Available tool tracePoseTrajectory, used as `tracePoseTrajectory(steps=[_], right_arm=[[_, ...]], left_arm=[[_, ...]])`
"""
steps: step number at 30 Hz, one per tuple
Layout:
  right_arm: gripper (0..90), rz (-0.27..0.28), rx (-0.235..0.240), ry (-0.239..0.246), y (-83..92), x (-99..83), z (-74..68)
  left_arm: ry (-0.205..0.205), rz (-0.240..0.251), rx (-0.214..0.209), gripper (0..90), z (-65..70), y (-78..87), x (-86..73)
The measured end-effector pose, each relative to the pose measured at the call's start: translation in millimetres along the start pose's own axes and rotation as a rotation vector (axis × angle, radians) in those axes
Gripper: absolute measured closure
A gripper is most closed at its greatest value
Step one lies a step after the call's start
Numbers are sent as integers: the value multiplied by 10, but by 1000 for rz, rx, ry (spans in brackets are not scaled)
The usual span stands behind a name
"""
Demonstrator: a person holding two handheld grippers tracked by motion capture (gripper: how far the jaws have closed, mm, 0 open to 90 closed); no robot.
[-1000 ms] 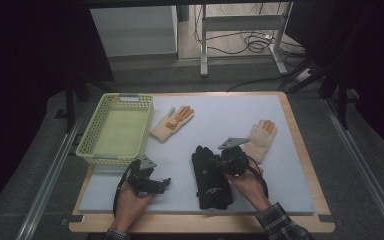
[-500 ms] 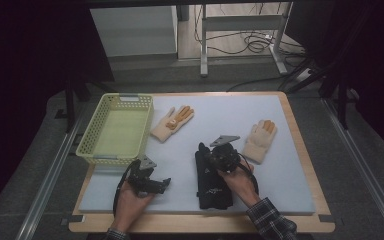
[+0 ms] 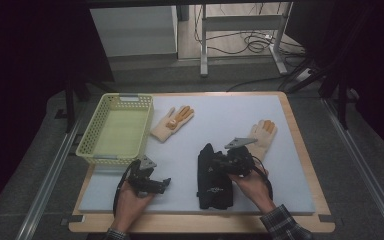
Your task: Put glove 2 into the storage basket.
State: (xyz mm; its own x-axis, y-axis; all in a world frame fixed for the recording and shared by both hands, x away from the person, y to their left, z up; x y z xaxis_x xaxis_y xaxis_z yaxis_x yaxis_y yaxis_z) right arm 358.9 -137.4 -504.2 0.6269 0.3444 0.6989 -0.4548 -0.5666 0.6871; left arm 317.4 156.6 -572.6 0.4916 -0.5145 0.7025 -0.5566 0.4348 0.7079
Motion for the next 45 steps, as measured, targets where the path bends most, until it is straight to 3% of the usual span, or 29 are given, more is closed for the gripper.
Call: tracePoseTrajectory(steps=[2, 6, 10, 16, 22, 28, 32, 38, 45], right_arm=[[694, -5, -14, 27, 112, -67, -14], [710, -24, -56, 32, 294, -238, 63], [711, -59, -69, 1, 341, -419, 154], [712, -90, -15, -16, 252, -572, 77], [712, -96, 18, 19, 145, -559, -83], [705, -104, 11, -1, 221, -641, -9], [705, -106, 32, 3, 201, -717, -41], [702, -90, 76, 9, 61, -689, -144], [694, -66, 80, 23, -97, -608, -241]], left_arm=[[2, 3, 0, 50, 1, -2, 0], [-2, -1, -1, 50, -1, 0, 0], [-2, -1, -1, 50, -1, 1, 0], [-2, -1, -1, 50, -1, 1, 0], [-1, 1, -1, 50, -1, 0, -1], [-2, -1, -1, 50, -1, 1, -1], [-1, 1, -1, 50, -1, 0, -1], [-1, -1, -2, 50, -2, 2, -1], [2, 1, -7, 49, -6, 4, -1]])
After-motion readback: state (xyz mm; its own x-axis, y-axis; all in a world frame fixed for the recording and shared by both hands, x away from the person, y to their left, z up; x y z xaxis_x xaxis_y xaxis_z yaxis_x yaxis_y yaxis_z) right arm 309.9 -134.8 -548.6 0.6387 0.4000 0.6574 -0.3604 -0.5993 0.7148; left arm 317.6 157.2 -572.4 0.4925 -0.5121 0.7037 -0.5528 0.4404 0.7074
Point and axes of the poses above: each handheld gripper's, and its own axes: y roughly backward along the jaws, x roughly out of its top, z roughly to its right, the point moved 3 cm from there along -y, roughly forward along the jaws, and after that the axes turned 10 degrees about -y, right-handed, at the moved point
